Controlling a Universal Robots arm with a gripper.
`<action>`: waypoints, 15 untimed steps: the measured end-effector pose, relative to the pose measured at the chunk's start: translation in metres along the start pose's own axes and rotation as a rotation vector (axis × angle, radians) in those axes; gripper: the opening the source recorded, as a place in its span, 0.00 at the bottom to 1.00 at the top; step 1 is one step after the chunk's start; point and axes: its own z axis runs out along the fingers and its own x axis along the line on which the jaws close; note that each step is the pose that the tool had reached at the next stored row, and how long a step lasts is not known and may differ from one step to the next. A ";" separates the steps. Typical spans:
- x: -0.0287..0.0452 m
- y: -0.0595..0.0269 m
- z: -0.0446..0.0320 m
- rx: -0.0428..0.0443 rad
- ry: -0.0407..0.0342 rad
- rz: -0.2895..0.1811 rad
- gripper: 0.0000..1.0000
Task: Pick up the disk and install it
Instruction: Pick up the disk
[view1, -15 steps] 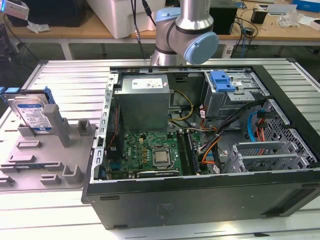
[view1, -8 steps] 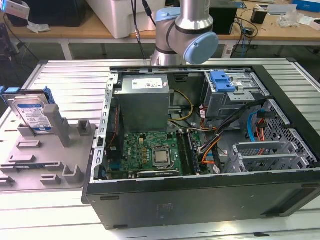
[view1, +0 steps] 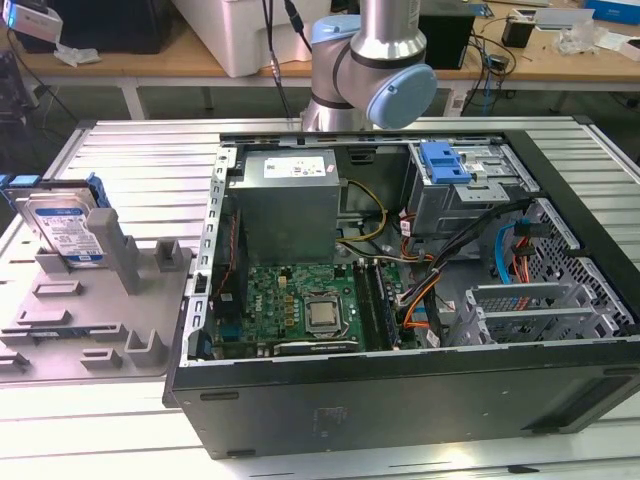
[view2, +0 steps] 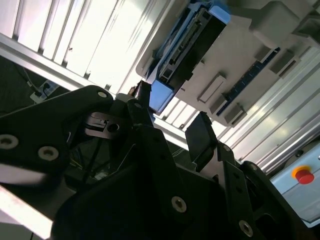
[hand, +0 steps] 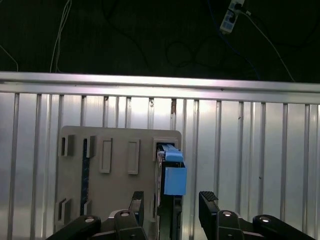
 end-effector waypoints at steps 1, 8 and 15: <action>0.0000 0.0000 0.0007 0.0000 0.0001 0.000 0.56; -0.0001 -0.0002 0.0051 -0.0001 0.0001 0.000 0.56; -0.0001 -0.0003 0.0110 -0.0001 0.0001 0.000 0.56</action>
